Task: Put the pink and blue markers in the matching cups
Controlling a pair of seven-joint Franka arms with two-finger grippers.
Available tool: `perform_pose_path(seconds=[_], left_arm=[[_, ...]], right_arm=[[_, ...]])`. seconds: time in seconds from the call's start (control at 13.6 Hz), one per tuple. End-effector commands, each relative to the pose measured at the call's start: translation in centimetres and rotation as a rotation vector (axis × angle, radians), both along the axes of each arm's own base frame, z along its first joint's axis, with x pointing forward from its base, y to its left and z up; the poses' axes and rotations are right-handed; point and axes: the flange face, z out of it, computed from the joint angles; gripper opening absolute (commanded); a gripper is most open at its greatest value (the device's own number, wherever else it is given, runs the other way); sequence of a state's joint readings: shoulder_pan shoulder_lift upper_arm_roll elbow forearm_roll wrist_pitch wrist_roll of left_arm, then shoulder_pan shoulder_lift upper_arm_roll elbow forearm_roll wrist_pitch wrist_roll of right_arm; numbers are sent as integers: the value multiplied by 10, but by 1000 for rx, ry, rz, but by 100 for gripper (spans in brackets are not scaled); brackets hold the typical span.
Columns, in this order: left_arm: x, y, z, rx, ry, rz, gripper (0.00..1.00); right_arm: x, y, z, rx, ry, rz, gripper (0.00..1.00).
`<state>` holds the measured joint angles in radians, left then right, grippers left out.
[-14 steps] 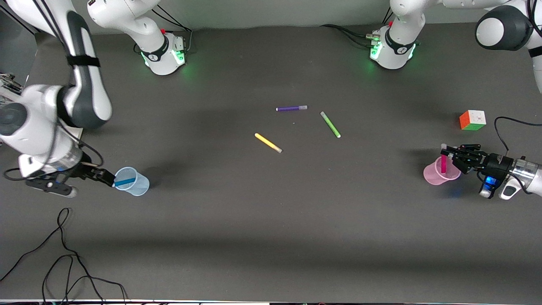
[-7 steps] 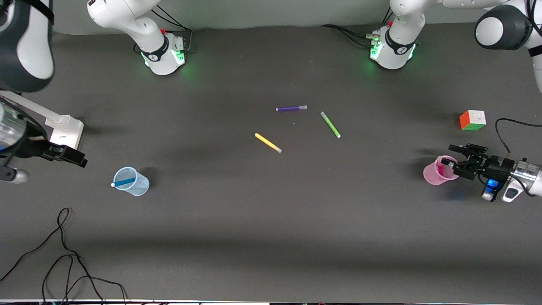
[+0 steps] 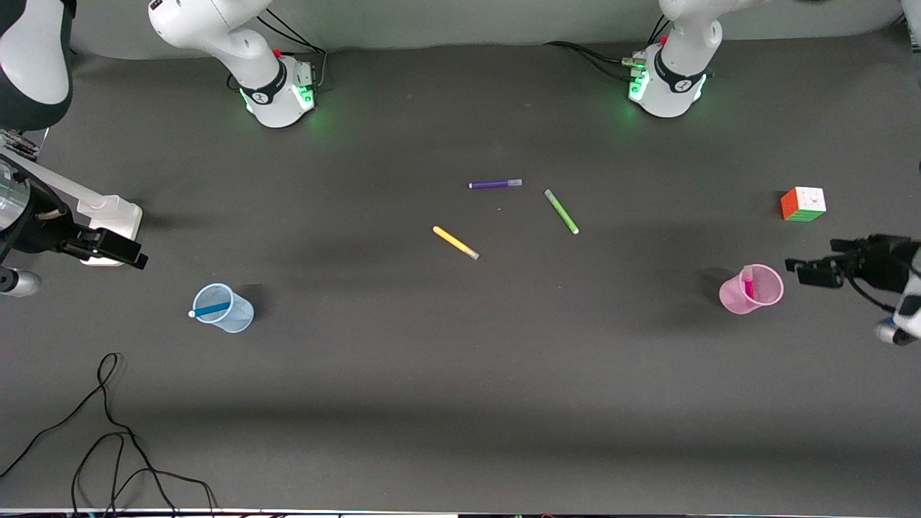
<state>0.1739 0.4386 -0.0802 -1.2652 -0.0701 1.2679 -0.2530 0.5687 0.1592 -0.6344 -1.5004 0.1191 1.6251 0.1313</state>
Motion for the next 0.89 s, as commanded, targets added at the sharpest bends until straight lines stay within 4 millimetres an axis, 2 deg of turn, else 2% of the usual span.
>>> perform_pose_path(seconds=[0.0,0.07,0.22,0.3,0.44,0.66,0.81], left_arm=[[-45,-50,48,130,-85,-77,99],[-57,-67,67,135,-118,-102,99],[-84,-89,92,178,-207,-154,99],[-100,-96,96,195,-258,-172,99],[-122,-98,101,202,-339,-176,99],[-110,-85,104,203,-377,-167,99],[-102,-79,106,204,-389,-154,99]], right_arm=[[-10,-12,7,53,35,20,100],[-11,-12,10,62,30,32,100],[-10,-12,6,36,39,44,100],[-9,-12,6,26,37,43,100],[-10,-13,4,24,39,42,100],[-32,-17,4,32,45,47,100],[-48,-22,14,14,27,51,100]])
